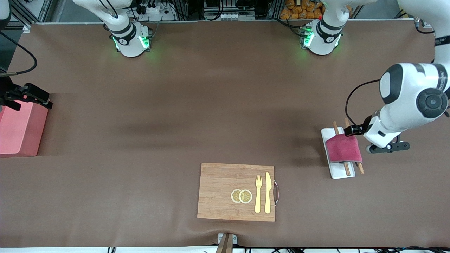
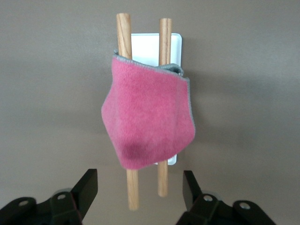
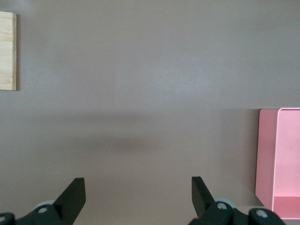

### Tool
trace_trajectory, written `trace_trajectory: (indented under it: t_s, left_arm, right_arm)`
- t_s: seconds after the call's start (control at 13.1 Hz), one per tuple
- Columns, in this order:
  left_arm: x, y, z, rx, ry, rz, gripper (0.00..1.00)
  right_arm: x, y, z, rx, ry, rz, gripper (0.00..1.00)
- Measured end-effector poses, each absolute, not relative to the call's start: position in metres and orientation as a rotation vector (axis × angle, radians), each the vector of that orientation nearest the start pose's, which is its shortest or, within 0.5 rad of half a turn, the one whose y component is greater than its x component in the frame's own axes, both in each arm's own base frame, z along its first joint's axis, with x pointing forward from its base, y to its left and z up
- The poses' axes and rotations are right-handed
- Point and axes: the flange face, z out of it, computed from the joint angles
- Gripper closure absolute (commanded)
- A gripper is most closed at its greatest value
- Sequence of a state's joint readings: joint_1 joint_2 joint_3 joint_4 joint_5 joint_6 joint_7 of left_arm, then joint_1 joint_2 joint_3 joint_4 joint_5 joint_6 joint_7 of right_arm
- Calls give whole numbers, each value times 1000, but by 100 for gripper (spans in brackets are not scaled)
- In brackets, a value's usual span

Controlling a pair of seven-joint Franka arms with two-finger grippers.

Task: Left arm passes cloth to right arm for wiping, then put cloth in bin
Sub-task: 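Grasp the pink cloth with the left gripper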

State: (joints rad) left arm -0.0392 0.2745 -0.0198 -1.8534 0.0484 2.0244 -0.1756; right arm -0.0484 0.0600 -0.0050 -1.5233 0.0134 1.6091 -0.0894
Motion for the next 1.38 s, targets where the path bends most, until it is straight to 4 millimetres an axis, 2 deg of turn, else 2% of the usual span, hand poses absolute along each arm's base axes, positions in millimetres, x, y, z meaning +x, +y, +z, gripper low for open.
trace_trajectory:
  t_s: [0.38,0.61,0.77,1.23,1.38]
  left_arm:
    - [618,-24,343,-3089,-165,136,36]
    - [625,-21,326,-3094,-173,106,52]
    - [628,-18,314,-3096,-178,97,58]
    - [631,-12,316,-3094,-181,80,100]
    - [632,-12,315,-3094,-181,79,100]
  right_arm:
    - [579,-29,611,-3129,-56,-22,0]
    - [578,-29,610,-3129,-55,-13,0]
    - [578,-29,610,-3128,-55,-9,0]
    - [577,-29,609,-3128,-55,2,0]
    - [577,-29,609,-3128,-54,5,0]
